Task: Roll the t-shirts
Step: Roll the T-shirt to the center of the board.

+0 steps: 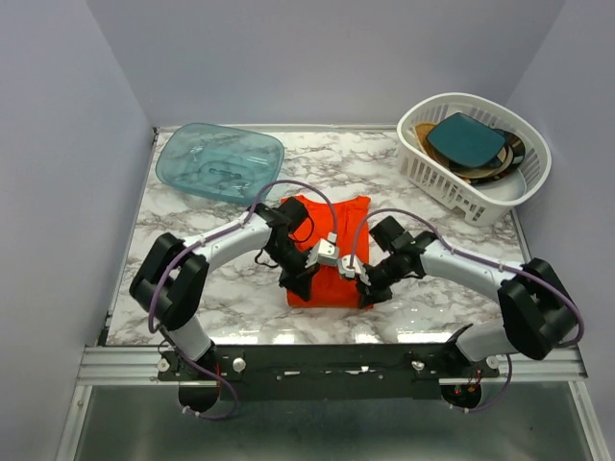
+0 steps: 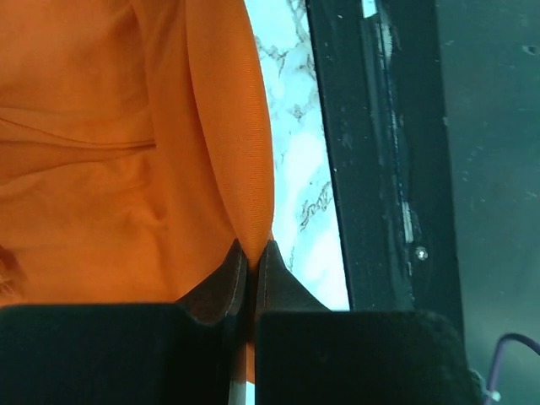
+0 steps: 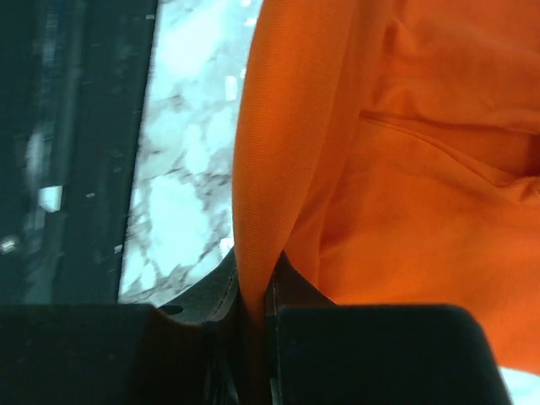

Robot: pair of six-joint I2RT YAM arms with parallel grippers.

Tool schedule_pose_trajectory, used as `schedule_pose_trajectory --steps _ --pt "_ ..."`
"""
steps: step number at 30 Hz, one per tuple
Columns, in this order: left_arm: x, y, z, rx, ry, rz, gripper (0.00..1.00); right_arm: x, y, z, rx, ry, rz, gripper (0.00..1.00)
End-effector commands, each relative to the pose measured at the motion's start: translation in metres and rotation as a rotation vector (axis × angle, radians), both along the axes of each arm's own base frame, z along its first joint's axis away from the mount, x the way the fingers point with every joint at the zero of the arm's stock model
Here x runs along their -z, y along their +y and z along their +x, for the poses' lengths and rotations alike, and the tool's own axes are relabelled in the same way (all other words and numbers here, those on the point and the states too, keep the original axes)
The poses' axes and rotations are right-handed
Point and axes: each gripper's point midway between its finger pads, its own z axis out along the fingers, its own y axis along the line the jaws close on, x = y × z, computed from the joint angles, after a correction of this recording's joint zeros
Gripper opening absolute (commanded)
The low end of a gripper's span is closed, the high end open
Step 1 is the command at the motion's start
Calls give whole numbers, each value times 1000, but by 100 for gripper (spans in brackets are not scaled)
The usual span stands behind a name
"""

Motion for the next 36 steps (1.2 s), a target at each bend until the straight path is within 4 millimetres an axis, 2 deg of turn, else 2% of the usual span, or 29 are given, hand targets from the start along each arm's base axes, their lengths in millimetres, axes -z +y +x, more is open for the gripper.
schedule_pose_trajectory --steps 1,3,4,5,8,10,14,15,22,23,27,30,31,33,36 --pt "-7 21 -23 66 227 80 7 -9 -26 -41 -88 302 -67 16" --pt "-11 24 -18 86 261 84 7 -7 -32 -39 -56 403 -90 15" --pt "-5 25 -18 89 301 103 7 -12 -27 -29 -52 405 -65 15" --pt "-5 25 -17 86 325 107 7 -8 -29 -24 -34 439 -70 15" --pt "0 20 2 50 335 91 7 -8 -32 -16 -45 459 -80 15" --pt "6 17 12 36 338 97 7 -1 -36 -17 -54 505 -108 15" --pt "13 15 23 29 364 112 7 8 -38 -5 -30 578 -141 14" --pt "15 15 25 27 359 116 7 5 -36 3 -27 580 -139 14" --pt "40 19 42 -20 339 181 7 17 -39 30 -7 657 -201 14" --pt "45 20 48 -32 318 195 7 23 -41 30 -3 687 -222 14" --pt "62 23 66 -92 217 240 13 26 -39 35 33 795 -287 15" --pt "62 22 87 -158 110 251 19 31 -37 40 69 854 -328 15" --pt "56 22 92 -173 78 240 22 32 -37 41 74 855 -340 15" --pt "50 25 94 -187 52 243 25 34 -37 43 94 873 -359 15" --pt "30 32 95 -198 -6 233 28 34 -37 43 99 890 -366 15"
